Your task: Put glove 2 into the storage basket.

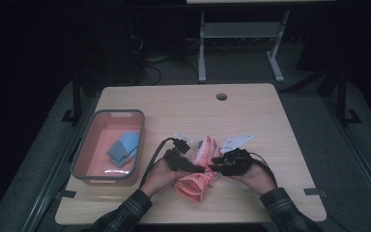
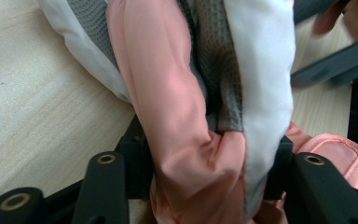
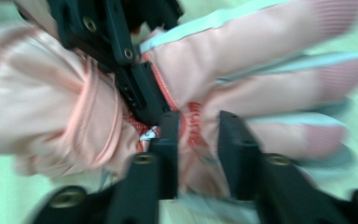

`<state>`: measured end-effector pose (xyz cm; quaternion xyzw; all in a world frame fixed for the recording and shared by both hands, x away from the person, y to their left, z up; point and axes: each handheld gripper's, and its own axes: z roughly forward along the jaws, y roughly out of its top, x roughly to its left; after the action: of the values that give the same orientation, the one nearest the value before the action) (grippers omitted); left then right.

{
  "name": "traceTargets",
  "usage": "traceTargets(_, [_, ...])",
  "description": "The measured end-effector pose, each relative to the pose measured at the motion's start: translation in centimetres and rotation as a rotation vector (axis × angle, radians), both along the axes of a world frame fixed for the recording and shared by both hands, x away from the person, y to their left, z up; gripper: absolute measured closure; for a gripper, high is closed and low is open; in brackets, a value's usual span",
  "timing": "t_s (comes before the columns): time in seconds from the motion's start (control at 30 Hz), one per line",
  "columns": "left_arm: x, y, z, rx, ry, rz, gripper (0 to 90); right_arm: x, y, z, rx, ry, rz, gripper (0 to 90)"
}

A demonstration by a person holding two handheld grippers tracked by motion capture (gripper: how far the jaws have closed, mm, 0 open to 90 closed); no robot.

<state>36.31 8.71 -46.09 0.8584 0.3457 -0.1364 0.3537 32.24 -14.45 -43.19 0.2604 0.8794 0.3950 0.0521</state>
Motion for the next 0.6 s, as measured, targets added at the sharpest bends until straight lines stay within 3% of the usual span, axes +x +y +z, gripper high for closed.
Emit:
traceTargets(0.13, [0.1,-0.1,0.2,0.002,-0.011,-0.016,56.7,-0.5,-3.2,0.4,0.051,-0.021,-0.096,51.1])
traceTargets(0.2, [0.1,-0.2,0.4,-0.007,-0.012,-0.015,59.2,-0.6,-4.3,-0.2,0.050,-0.034,-0.135,40.8])
traceTargets(0.37, [0.2,-0.1,1.0,-0.019,-0.014,-0.028,62.0,-0.5,-5.5,-1.9,-0.029,-0.054,-0.238,22.8])
traceTargets(0.47, [0.1,0.0,1.6,-0.037,-0.032,-0.030,62.2,0.1,-5.8,-2.6,-0.053,-0.053,-0.296,17.8])
traceTargets(0.6, [0.0,0.3,2.5,-0.053,-0.064,-0.033,62.1,0.5,-5.7,-3.4,-0.095,-0.050,-0.330,14.7])
